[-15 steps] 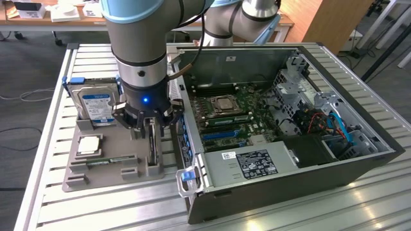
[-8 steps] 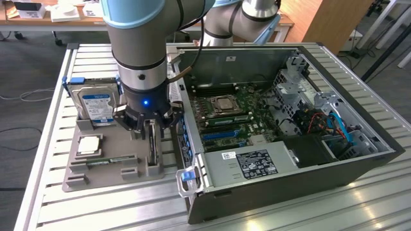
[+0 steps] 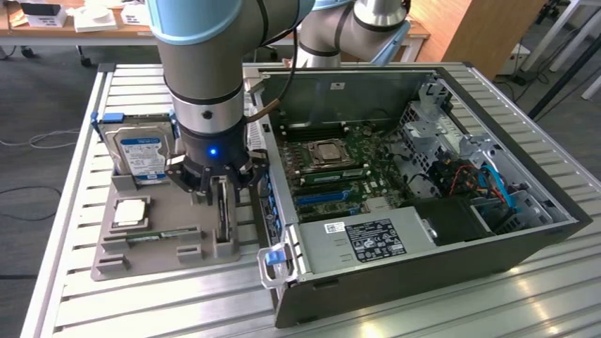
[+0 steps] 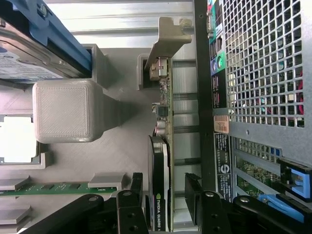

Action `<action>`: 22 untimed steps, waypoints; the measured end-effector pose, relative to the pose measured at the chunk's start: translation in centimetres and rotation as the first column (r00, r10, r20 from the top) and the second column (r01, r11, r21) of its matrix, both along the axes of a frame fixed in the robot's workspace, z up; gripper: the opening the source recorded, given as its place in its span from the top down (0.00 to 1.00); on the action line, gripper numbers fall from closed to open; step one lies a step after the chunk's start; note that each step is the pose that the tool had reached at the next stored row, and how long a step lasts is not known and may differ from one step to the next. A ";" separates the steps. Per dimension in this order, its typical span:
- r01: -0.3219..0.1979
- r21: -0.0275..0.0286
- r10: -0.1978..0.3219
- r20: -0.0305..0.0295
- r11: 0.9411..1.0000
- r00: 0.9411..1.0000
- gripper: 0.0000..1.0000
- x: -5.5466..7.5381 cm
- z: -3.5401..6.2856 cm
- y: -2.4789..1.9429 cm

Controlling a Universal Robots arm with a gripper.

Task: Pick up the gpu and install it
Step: 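Pick up the gpu and move the gpu toward the slot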

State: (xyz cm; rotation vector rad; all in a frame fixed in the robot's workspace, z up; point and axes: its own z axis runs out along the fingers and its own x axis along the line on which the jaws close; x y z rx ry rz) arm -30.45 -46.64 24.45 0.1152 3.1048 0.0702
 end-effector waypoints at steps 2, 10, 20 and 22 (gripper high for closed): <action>0.000 0.000 0.000 0.000 1.000 1.000 0.53 0.0 0.00 0.00; 0.000 0.000 0.000 0.001 1.000 1.000 0.53 -0.1 0.00 0.00; 0.000 0.000 0.000 0.001 1.000 1.000 0.53 -0.2 -0.07 0.00; 0.000 0.000 0.000 0.001 1.000 1.000 0.53 -0.2 -0.12 0.00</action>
